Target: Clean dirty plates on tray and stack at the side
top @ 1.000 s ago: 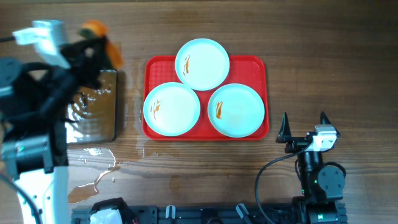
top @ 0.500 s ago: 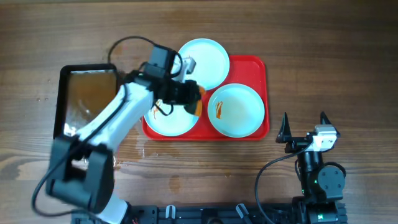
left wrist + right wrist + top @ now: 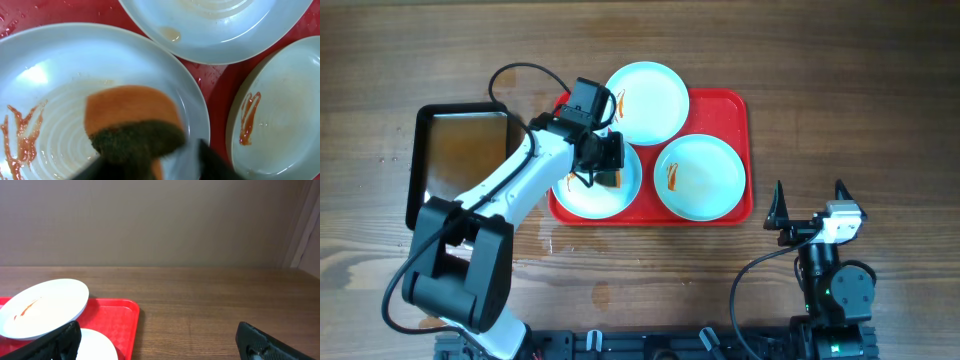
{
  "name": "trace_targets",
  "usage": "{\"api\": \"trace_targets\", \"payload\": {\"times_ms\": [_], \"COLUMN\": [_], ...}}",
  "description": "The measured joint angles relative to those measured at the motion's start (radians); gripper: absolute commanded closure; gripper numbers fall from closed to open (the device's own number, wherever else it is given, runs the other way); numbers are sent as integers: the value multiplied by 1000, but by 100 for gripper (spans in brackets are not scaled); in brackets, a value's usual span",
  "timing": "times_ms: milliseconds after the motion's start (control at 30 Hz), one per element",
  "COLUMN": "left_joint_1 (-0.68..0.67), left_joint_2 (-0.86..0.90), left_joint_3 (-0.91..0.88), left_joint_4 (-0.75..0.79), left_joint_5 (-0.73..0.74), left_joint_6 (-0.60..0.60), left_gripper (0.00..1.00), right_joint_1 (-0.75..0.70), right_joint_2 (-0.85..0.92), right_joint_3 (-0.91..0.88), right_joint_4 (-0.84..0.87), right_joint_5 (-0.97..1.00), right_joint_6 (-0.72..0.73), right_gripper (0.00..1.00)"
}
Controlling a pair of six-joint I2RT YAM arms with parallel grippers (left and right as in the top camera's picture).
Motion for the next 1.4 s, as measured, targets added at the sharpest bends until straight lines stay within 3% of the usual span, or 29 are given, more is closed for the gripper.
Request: {"api": "trace_targets", "payload": {"times_ms": [267,500,600,833,933,1000,1100,1167,1233,1333,1400], "left_joint_1": [5,115,130,192,236,254,255,255,255,255,255], "left_joint_2": [-31,-395,-510,-446,-426,-415,-394,-380,-365,-358,-356], "left_joint_3": [23,201,218,204,203,203,203,203,202,202,202], "left_joint_4": [-55,-124,-255,-378,-397,-400,-407,-417,-423,-425,-424], "left_joint_5": [-5,-7,-18,-165,-181,-181,-177,-177,-177,-177,-177], "left_joint_6": [-20,-23,-19,-43,-77,-90,-98,-105,-106,-108,-109], "left_gripper": [0,0,0,0,0,0,0,0,0,0,0], "right_joint_1": [0,0,0,0,0,1,0,0,0,0,0], "right_joint_2": [0,0,0,2,2,2,4,9,9,79,198], "right_joint_3": [0,0,0,-2,2,2,-2,2,38,215,441], "right_joint_4": [0,0,0,63,277,347,400,591,648,359,53], "right_joint_5": [0,0,0,-14,-216,-348,-373,-392,-412,-455,-494], "right_joint_6": [0,0,0,10,258,533,967,1089,1110,985,831], "right_gripper": [0,0,0,0,0,0,0,0,0,0,0]}}
